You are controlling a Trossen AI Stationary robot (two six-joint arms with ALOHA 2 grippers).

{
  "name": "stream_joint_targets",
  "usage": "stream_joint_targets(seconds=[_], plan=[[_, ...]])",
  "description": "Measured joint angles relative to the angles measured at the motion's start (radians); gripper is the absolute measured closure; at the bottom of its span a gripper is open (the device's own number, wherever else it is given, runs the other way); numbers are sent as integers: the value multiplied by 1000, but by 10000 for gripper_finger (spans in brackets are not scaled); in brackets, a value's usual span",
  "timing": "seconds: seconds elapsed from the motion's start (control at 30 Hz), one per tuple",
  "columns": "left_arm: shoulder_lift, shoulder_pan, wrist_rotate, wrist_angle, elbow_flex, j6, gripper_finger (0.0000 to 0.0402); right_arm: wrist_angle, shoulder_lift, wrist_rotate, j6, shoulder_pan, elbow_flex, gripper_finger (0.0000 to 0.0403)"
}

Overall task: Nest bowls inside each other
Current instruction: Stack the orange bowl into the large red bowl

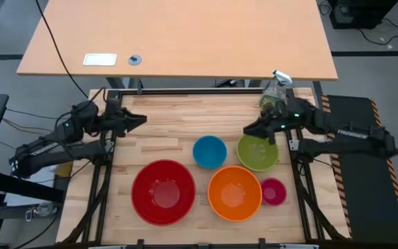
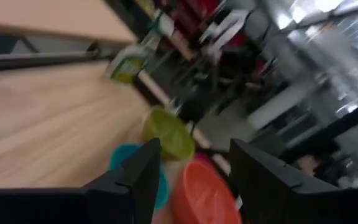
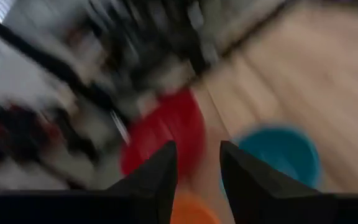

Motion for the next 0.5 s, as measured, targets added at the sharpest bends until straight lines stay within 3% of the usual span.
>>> stream_joint_targets(seconds=[0.2, 0.5], plan=[[104, -58, -139, -250, 173, 121, 207, -487, 256, 145, -276, 171, 296, 273], [201, -112, -174, -296, 273, 136, 207, -706, 622, 187, -515, 330, 498, 261]])
